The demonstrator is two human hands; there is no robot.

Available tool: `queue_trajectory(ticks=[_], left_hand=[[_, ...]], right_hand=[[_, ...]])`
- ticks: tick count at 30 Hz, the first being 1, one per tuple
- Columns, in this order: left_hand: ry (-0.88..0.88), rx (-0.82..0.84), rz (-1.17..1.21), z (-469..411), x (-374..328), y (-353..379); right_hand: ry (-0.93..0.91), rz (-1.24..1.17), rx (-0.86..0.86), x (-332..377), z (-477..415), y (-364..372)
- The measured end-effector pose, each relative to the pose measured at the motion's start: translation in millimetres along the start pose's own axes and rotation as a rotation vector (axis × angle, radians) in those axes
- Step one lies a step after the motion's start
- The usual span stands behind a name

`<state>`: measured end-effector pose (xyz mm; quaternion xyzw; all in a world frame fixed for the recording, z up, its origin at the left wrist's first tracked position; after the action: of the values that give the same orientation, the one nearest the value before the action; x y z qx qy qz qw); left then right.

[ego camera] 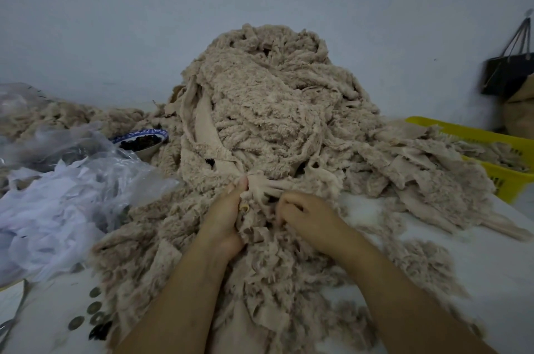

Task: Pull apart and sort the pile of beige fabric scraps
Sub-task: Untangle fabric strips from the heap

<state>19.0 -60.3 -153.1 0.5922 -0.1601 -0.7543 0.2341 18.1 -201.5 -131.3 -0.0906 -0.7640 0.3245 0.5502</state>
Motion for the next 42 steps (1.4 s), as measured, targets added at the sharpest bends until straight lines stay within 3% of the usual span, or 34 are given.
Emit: queue_trajectory(ticks=[3, 5, 9, 14, 20, 30, 33, 37, 42], left_hand=[[0.016, -0.005, -0.023, -2, -1, 0], [0.009, -0.018, -0.044, -1, 0, 2], [0.017, -0.032, -0.016, 1, -1, 5], [0.086, 0.003, -0.056, -1, -1, 9], [0.144, 0.032, 0.015, 0, -7, 10], [0.188, -0.093, 0.173, -5, -21, -8], [0.145, -0.045, 0.253, 1, -25, -6], [0.169, 0.044, 0.565, 1, -54, -31], [0.169, 0.092, 0.461, 13, -46, -13]], right_hand=[[0.019, -0.063, -0.262, -8, -4, -17], [0.018, -0.023, -0.330, -11, -8, -20], [0.029, 0.240, -0.203, -22, -14, -4], [0.109, 0.397, -0.258, -27, -16, -9], [0.336, 0.212, -0.432, -50, -8, -37], [0.340, 0.198, -0.328, -47, -11, -27], [0.400, 0.165, -0.347, -54, -10, -36], [0.458, 0.055, -0.472, -69, -1, -60], [0.439, 0.104, -0.445, -66, -2, -52]])
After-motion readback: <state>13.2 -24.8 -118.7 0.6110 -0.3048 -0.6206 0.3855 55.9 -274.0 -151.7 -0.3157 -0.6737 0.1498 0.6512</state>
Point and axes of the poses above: each hand's wrist, its own z-axis away from the middle knuckle, its own y-axis out of the palm, x = y × z, the point moved 7 cm from there along -z, towards the middle knuckle, and after that the axes turned 3 degrees about z, right-handed, at the moved point
